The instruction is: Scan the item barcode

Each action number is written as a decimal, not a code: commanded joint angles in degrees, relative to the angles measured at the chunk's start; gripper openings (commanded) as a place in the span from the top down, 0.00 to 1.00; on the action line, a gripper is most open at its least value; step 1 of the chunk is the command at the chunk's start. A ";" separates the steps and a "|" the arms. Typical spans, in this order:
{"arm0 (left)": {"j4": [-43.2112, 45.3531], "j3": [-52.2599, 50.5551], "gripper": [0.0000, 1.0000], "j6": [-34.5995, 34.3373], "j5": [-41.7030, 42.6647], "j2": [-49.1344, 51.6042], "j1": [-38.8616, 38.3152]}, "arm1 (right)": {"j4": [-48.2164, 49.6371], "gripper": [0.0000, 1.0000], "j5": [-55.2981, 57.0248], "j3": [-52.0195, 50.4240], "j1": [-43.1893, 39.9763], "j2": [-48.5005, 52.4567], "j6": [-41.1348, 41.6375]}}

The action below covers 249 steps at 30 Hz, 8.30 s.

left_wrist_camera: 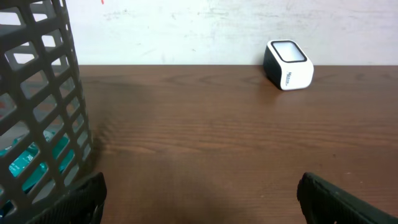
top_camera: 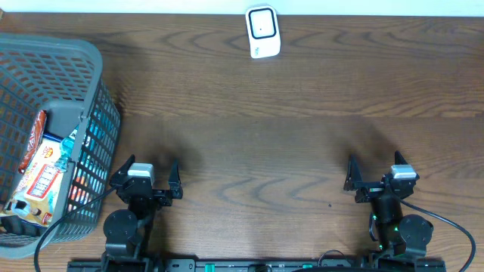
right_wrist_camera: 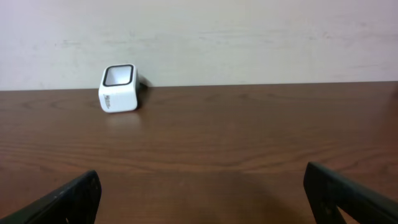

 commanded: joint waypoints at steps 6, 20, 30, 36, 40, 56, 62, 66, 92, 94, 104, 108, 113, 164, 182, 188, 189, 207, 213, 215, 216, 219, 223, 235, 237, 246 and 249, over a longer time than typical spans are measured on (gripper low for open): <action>-1.84 -0.79 0.02 -0.26 -0.09 -0.44 0.28 | -0.07 0.01 0.26 -0.20 0.28 -0.44 0.57; -1.84 -0.79 0.02 -0.26 -0.09 -0.44 0.28 | -0.07 0.01 0.26 -0.20 0.28 -0.44 0.57; -1.84 -0.79 0.02 -0.26 -0.09 -0.44 0.28 | -0.07 0.01 0.24 -0.20 0.28 -0.44 0.57; -1.84 -0.79 0.02 -0.26 -0.07 -0.44 0.28 | -0.07 0.01 0.26 -0.20 0.28 -0.44 0.57; -1.84 -0.79 0.02 -0.26 -0.09 -0.44 0.28 | -0.07 0.01 0.26 -0.20 0.28 -0.44 0.57; -1.84 -0.79 0.02 -0.26 -0.07 -0.44 0.28 | -0.07 0.01 0.26 -0.20 0.28 -0.44 0.57; -1.84 -0.79 0.02 -0.26 -0.09 -0.44 0.28 | -0.07 0.01 0.26 -0.20 0.28 -0.44 0.57; -1.84 -0.79 0.02 -0.26 -0.09 -0.44 0.28 | -0.07 0.01 0.26 -0.20 0.28 -0.44 0.57; -1.88 -0.66 0.02 -7.89 3.45 0.00 0.28 | -0.07 0.01 0.26 -0.20 0.28 -0.44 0.57; -2.08 -0.46 0.02 -8.31 6.54 0.57 0.28 | -0.07 0.01 0.26 -0.20 0.28 -0.44 0.57; -8.72 6.29 0.02 -11.21 8.79 7.52 0.28 | -0.07 0.01 0.26 -0.20 0.28 -0.44 0.57; -8.76 10.36 0.02 -11.21 8.79 10.64 0.28 | -0.07 0.01 0.26 -0.20 0.28 -0.44 0.57; -9.03 15.52 0.02 -11.21 8.79 13.11 0.28 | -0.07 0.01 0.26 -0.20 0.28 -0.44 0.57; -36.65 47.50 0.02 -7.08 8.81 37.38 0.28 | -0.07 0.01 0.26 -0.20 0.28 -0.44 0.57; -38.56 57.86 0.02 -9.99 4.22 46.93 0.28 | -0.07 0.01 0.26 -0.20 0.28 -0.44 0.57; -40.30 62.73 0.02 -13.77 -3.54 52.54 0.35 | -0.07 0.01 0.26 -0.20 0.28 -0.44 0.57; -40.41 63.56 0.02 -15.08 -4.33 53.16 0.52 | -0.09 0.01 0.26 -0.20 0.28 -0.44 0.57; -42.97 68.15 0.02 -19.85 -5.84 55.41 22.49 | -0.07 0.01 0.26 -0.20 0.28 -0.44 0.57; -42.97 68.15 0.02 -21.94 -5.84 55.43 28.81 | -0.07 0.01 0.26 -0.20 0.28 -0.44 0.57; -42.82 68.15 0.02 -22.43 -5.84 55.49 30.34 | -0.07 0.01 0.26 -0.20 0.28 -0.44 0.57; -42.75 68.15 0.02 -22.40 -5.84 55.60 30.84 | -0.07 0.01 0.26 -0.20 0.28 -0.44 0.57; -42.71 68.15 0.02 -22.40 -5.84 56.52 31.91 | -0.07 0.01 0.26 -0.20 0.28 -0.44 0.57; -42.73 68.15 0.02 -22.38 -5.84 59.23 32.15 | -0.07 0.01 0.24 -0.20 0.28 -0.44 0.57; -42.58 68.13 0.02 -22.38 -5.90 68.28 32.17 | -0.07 0.01 0.26 -0.20 0.28 -0.44 0.57; -42.16 68.13 0.02 -22.38 -5.95 69.09 32.17 | -0.07 0.01 0.26 -0.20 0.28 -0.44 0.57; -40.17 68.13 0.02 -23.96 -9.31 70.53 33.77 | -0.07 0.01 0.26 -0.20 0.28 -0.44 0.55; -39.76 68.13 0.02 -26.03 -9.31 70.55 35.60 | -0.07 0.01 0.26 -0.20 0.28 -0.44 0.57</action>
